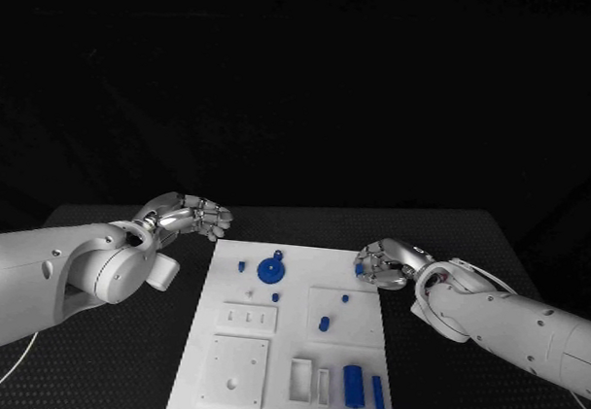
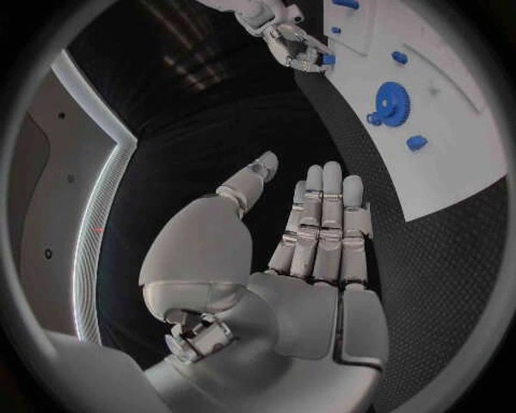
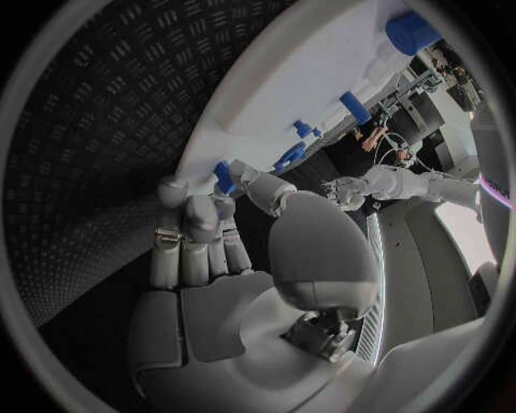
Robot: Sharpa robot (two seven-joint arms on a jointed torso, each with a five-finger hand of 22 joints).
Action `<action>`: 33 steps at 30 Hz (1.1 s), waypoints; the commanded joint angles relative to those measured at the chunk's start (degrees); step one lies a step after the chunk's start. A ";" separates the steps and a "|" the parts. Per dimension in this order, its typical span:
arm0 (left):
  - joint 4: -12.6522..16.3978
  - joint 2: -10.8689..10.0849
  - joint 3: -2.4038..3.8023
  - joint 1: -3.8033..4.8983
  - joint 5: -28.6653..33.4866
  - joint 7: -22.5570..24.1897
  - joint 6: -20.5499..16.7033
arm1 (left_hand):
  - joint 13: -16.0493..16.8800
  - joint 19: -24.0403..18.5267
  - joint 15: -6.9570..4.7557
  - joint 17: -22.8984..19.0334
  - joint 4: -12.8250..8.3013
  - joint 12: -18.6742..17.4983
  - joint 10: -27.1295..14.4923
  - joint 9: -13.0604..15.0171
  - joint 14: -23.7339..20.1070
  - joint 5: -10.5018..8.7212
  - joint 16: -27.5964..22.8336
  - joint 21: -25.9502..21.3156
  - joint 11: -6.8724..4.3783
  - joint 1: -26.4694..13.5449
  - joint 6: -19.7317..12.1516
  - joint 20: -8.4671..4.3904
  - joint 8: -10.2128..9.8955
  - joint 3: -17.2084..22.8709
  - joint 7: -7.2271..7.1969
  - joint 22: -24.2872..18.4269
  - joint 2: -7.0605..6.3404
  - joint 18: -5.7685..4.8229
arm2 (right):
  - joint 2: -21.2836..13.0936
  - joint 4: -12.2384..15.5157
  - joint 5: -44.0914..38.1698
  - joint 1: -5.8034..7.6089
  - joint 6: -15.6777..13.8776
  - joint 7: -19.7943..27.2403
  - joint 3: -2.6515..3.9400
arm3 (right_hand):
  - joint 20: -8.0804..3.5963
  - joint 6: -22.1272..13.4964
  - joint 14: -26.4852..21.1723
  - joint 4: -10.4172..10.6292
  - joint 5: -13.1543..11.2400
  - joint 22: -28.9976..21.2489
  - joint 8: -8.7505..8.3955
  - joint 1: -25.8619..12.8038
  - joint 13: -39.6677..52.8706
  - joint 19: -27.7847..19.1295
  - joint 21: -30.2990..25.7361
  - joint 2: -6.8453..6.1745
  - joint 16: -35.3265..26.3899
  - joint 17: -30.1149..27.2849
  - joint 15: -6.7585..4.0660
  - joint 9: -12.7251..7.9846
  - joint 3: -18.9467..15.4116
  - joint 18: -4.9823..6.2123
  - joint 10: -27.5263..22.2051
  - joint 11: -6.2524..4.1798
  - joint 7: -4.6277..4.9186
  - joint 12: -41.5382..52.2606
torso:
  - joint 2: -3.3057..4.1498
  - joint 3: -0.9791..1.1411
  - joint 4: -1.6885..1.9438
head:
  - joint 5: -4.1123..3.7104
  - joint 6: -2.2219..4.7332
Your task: Assemble the parts on the task board
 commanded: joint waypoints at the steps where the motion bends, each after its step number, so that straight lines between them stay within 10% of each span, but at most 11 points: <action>1: 0.12 0.03 0.04 0.03 -0.20 0.26 0.62 | 0.10 -0.39 0.14 0.05 0.43 -0.33 -0.45 -0.04 0.41 -0.19 -0.22 0.33 -0.11 -0.56 -0.30 0.05 -0.23 0.08 0.05 -0.06 0.10 1.07 | 0.08 0.14 -0.19 -0.08 0.79 0.09 -0.03 | -0.20 2.06 -0.02 -0.01 -0.10 1.12 0.22 -0.12 -0.06 0.34 0.29 -0.32 -0.20 0.07 -0.54 0.09 0.47 1.54 -0.06 -0.38 1.49 0.15 | -0.02 0.00 0.00 | -0.02 -0.07; 33: -0.19 0.26 0.05 0.03 -2.09 -0.49 2.09 | 1.46 -0.64 -0.05 0.69 1.96 1.08 2.73 0.57 0.90 -0.13 -0.35 0.97 -1.62 -2.00 3.30 -0.09 0.52 0.52 -1.59 -0.65 2.07 1.07 | -0.46 2.11 -1.56 -0.13 -4.49 -1.97 -0.05 | -0.53 8.44 0.15 -0.28 -0.09 0.98 3.90 -0.85 -0.20 0.55 0.71 1.58 -0.33 0.33 -2.67 2.59 2.23 1.54 0.89 -2.65 -0.92 0.22 | -0.06 -0.01 0.08 | -0.34 0.02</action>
